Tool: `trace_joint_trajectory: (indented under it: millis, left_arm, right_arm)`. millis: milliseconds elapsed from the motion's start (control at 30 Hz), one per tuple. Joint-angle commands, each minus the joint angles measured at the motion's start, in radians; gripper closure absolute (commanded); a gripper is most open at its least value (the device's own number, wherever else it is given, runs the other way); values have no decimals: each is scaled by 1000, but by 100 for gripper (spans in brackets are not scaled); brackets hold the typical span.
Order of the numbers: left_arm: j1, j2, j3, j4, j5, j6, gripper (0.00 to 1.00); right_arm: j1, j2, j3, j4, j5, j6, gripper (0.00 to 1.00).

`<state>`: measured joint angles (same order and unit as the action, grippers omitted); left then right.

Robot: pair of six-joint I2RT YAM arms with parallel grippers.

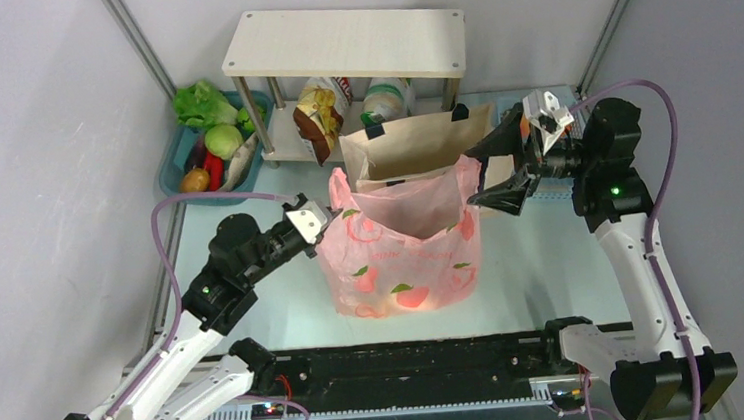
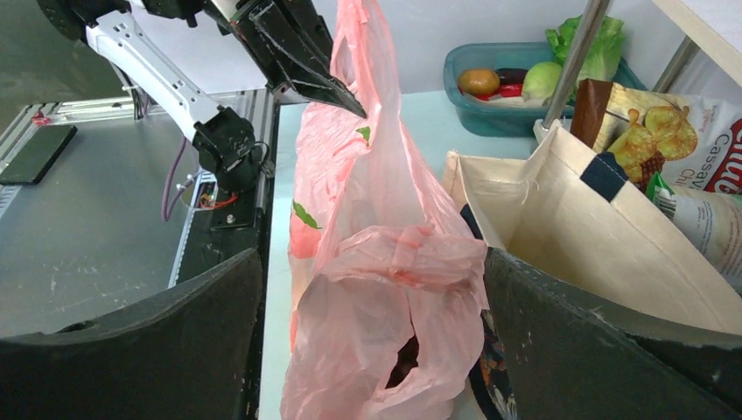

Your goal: Place the mixed food into the grocery bags and tie them

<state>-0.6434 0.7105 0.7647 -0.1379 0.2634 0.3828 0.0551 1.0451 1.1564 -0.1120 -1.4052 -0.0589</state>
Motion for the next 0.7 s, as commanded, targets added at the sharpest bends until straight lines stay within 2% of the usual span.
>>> trace_joint_trajectory:
  millis: [0, 167, 300, 333, 433, 467, 500, 533, 667]
  left_arm:
    - [5, -12, 7, 43, 27, -14, 100]
    - [7, -10, 7, 42, 28, -16, 100]
    - [5, -10, 7, 41, 23, -16, 100]
    - [5, -10, 6, 41, 21, -15, 100]
    - [7, -13, 6, 41, 19, -15, 100]
    - [6, -14, 6, 41, 18, -16, 100]
    - [6, -17, 6, 41, 18, -16, 100]
    - [6, -19, 4, 41, 17, -16, 100]
    - [6, -28, 2, 41, 12, -12, 100]
  right_arm:
    - [-2, -32, 38, -100, -42, -131, 2]
    - [22, -39, 36, -131, -4, -147, 21]
    - [77, -56, 37, -158, 101, -161, 39]
    - [86, -58, 36, -170, 147, -163, 49]
    - [127, -77, 32, -176, 261, -146, 70]
    - [135, -82, 26, -173, 318, -134, 80]
    - [151, -96, 13, -166, 348, -123, 85]
    - [159, -103, 5, -142, 417, -95, 97]
    - [197, -167, -49, -71, 609, 7, 100]
